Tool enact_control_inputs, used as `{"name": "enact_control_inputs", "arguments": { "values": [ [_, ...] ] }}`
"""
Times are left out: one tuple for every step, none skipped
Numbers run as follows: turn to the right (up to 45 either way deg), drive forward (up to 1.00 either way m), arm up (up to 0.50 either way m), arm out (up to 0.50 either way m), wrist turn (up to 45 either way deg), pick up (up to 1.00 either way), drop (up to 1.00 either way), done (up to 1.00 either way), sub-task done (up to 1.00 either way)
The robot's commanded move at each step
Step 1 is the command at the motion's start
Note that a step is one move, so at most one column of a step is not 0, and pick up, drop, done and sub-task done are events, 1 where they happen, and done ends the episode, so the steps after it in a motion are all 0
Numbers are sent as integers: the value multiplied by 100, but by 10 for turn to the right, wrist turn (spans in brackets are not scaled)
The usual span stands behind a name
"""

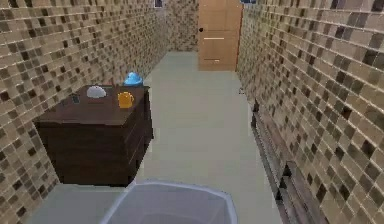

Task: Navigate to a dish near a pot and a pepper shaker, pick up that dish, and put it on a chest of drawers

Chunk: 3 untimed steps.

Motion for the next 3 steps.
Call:
{"name": "enact_control_inputs", "arguments": {
  "values": [
    [0,100,0,0,0,0,0,0,0],
    [0,65,0,0,0,0,0,0,0],
    [-450,0,0,0,0,0,0,0,0]
  ]
}}
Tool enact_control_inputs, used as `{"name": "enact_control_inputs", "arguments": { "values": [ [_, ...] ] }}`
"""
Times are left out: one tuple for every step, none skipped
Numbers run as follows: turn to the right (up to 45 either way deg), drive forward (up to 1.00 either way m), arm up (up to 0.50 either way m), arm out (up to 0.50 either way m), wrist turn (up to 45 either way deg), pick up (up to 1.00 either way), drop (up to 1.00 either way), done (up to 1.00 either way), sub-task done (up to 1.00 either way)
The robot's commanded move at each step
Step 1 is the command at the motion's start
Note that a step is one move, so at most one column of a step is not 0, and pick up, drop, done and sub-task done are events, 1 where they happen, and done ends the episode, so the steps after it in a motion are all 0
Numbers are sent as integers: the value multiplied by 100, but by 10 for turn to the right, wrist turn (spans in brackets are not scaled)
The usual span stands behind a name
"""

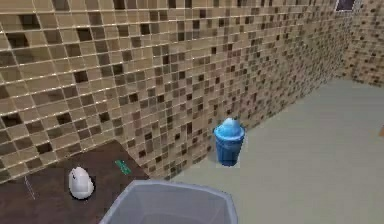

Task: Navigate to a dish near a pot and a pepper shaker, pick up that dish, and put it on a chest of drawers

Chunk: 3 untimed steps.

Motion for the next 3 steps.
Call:
{"name": "enact_control_inputs", "arguments": {
  "values": [
    [-450,0,0,0,0,0,0,0,0],
    [-450,0,0,0,0,0,0,0,0],
    [-330,0,0,0,0,0,0,0,0]
  ]
}}
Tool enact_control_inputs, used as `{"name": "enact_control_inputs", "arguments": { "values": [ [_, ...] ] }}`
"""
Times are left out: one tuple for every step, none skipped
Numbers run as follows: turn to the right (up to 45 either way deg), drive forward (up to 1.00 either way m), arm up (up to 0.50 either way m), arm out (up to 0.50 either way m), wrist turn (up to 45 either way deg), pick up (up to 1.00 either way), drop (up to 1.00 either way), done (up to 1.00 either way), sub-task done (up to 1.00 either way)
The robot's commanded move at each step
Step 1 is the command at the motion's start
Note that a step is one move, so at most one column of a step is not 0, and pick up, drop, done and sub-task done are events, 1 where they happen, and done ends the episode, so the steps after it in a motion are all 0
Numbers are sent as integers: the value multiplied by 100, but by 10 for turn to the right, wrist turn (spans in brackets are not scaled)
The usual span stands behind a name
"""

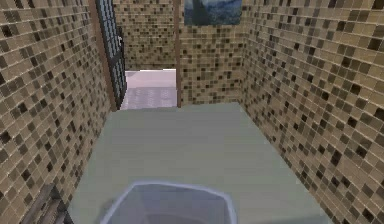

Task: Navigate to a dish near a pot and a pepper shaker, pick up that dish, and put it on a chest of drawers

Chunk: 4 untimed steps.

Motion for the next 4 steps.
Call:
{"name": "enact_control_inputs", "arguments": {
  "values": [
    [0,0,0,44,0,0,0,0,0],
    [0,0,0,0,450,0,0,0,0],
    [0,0,0,0,450,0,0,0,0],
    [0,0,0,0,150,0,0,0,0]
  ]
}}
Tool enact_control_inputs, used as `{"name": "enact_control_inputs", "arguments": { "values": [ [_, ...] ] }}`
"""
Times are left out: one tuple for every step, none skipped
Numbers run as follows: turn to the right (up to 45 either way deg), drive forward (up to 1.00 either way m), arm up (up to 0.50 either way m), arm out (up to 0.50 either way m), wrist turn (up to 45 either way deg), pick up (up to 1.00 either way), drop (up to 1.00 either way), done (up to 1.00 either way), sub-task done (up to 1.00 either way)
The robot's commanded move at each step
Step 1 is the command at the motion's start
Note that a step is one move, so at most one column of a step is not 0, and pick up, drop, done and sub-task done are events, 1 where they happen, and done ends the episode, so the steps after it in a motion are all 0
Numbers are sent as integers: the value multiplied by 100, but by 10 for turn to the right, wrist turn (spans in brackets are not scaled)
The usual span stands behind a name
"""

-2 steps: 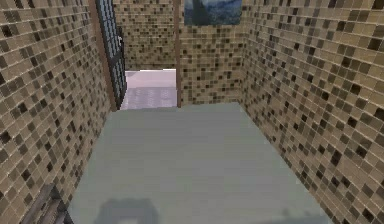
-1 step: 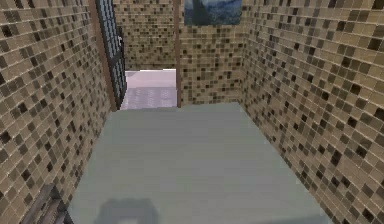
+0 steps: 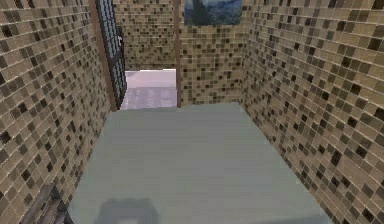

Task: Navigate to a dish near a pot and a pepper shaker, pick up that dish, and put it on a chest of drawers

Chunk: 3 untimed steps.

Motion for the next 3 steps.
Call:
{"name": "enact_control_inputs", "arguments": {
  "values": [
    [0,0,-10,0,0,0,0,0,0],
    [0,0,-32,0,0,0,0,0,0],
    [0,0,0,0,0,0,100,0,0]
  ]
}}
